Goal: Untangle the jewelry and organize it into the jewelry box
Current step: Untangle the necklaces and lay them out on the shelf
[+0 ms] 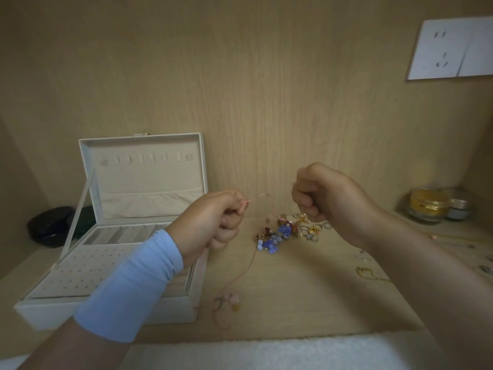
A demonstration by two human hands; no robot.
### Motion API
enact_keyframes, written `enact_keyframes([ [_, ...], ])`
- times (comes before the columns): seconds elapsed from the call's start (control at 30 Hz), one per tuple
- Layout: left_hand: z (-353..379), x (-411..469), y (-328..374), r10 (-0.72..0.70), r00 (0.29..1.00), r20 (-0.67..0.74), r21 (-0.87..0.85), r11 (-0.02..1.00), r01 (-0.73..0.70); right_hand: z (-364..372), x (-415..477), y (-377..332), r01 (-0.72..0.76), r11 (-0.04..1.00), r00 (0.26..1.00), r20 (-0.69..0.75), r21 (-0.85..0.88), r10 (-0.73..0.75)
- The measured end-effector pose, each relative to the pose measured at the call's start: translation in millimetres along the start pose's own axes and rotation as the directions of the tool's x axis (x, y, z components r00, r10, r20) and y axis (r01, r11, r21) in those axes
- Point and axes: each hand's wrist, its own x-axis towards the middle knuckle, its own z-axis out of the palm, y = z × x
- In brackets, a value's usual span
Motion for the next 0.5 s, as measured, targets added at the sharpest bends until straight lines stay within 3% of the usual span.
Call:
enact_keyframes([
  [0.1, -0.9, -4.6, 0.2, 0.035, 0.999, 0.006, 0.175, 0.984, -0.035, -2.7, 2.1, 1.5, 0.000, 1.000, 0.997, -0.077, -0.011, -0.001],
  [0.2, 6.2, -8.0, 0.5, 0.173, 0.985, -0.020, 0.395, 0.906, -0.152, -0.8, 1.8, 0.8, 0.019, 0.999, 0.993, -0.121, 0.032, -0.015],
  [0.3, 7.2, -4.4, -3.2, 0.267, 0.963, -0.033, 0.458, 0.861, -0.223, 2.2, 1.0, -1.3, 0.028, 0.997, 0.992, -0.123, 0.076, -0.018],
  [0.37, 4.9, -0.9, -6.5, 0.232, 0.971, -0.054, 0.400, 0.896, -0.192, 3.7, 1.0, -2.1, 0.022, 0.996, 0.991, -0.130, 0.086, -0.010],
  [0.5, 6.0, 4.6, -10.3, 0.083, 0.993, -0.089, 0.017, 0.996, -0.082, 3.8, 2.6, 0.1, 0.004, 0.996, 0.981, -0.194, 0.092, 0.014],
])
